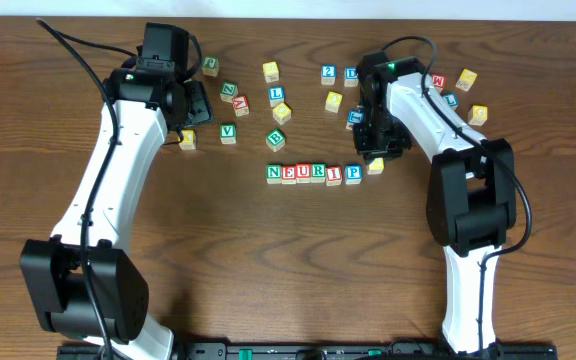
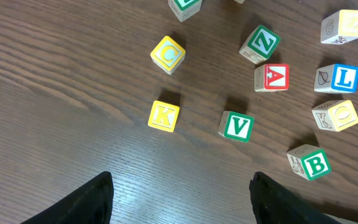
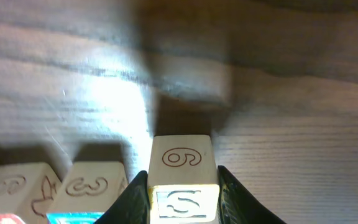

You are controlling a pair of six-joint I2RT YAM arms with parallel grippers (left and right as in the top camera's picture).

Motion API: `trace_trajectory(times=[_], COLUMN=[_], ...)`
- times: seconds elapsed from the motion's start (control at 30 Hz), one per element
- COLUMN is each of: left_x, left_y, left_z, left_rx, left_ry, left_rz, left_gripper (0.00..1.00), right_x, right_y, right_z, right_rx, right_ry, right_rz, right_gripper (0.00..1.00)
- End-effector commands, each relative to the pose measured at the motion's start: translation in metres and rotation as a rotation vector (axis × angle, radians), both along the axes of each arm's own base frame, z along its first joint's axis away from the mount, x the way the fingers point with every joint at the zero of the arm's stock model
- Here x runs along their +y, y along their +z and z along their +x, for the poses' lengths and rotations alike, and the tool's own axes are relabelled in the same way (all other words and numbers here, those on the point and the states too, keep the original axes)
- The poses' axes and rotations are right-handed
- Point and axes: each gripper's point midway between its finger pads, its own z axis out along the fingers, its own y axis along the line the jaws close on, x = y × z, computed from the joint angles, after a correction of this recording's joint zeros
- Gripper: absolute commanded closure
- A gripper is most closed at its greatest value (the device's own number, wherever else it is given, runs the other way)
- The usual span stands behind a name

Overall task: Spell out NEURIPS
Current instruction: 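Carry the S block forward toward the right end of the row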

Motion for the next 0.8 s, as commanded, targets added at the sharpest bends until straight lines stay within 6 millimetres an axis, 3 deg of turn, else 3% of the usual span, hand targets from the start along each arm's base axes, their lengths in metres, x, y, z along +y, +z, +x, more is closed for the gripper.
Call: trace_trajectory(times=[0.0, 0.33, 0.77], left_x=[0.001, 0.001, 0.001], left_y=[-0.001, -0.001, -0.001], left_z=[0.003, 0.003, 0.003], left_rx=[0.004, 0.003, 0.003], left_ry=[-0.009, -0.009, -0.009], left_rz=[0.004, 0.004, 0.004], left_gripper=[0.31, 0.31, 0.3], right_x=[0.003, 0.02, 0.026], right_y=[-0.005, -0.004, -0.003], right_z=[-0.008, -0.018, -0.02], right_rx=[0.038, 0.067, 0.077], right_ry=[0.067, 0.09, 0.003], right_rz=[0.003, 0.054, 0.074], right_gripper=[0.72, 0.72, 0.72])
